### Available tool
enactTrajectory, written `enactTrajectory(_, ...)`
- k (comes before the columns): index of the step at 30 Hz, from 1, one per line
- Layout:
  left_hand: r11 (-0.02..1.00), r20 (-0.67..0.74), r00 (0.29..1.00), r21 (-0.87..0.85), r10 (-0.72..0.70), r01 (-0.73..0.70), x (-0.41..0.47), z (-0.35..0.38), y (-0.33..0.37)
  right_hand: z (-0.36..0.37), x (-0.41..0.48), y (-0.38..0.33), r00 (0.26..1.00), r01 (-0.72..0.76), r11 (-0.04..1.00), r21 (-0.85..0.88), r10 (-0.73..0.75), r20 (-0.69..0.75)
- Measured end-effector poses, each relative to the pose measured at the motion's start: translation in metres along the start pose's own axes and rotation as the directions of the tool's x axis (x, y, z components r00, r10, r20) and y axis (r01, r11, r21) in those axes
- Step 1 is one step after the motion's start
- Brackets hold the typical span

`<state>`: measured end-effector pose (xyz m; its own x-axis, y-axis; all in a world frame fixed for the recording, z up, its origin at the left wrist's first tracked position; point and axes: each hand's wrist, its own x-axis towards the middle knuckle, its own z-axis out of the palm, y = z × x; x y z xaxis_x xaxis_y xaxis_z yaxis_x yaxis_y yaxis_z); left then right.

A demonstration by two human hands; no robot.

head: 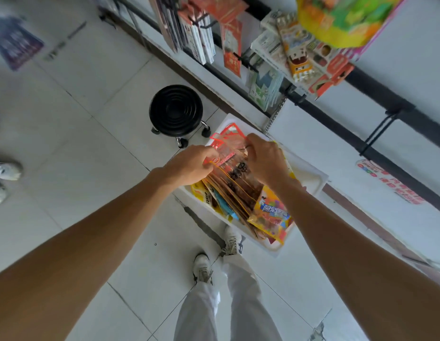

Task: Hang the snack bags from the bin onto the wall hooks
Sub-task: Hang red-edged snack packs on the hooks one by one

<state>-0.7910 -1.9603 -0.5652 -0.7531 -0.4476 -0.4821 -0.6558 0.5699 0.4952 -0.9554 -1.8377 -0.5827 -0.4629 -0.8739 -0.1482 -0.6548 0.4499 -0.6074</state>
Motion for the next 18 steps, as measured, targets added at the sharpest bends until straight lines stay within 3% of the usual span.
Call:
enactTrajectory(6, 0.999, -0.023, 1.000, 0.035, 0.006, -0.005, -0.043, -0.027, 0.023, -0.057, -0.014, -0.039, 0.991, -0.003, 0.979, 0.205, 0.031, -0.132)
enactTrajectory(13, 0.997, 0.064, 0.995, 0.024, -0.077, 0.076, -0.092, -0.058, 0.038, -0.127, -0.031, -0.088, 0.973, -0.086, 0.837, 0.540, 0.187, -0.135)
enactTrajectory(15, 0.996, 0.024, 0.996, -0.026, -0.088, 0.088, -0.099, -0.074, 0.051, -0.142, -0.042, -0.102, 0.972, -0.084, 0.778, 0.622, 0.202, -0.121)
enactTrajectory(18, 0.964, -0.036, 0.999, -0.264, -0.035, 0.025, -0.108, -0.095, 0.075, -0.161, -0.059, -0.124, 0.972, -0.063, 0.671, 0.739, 0.210, -0.107)
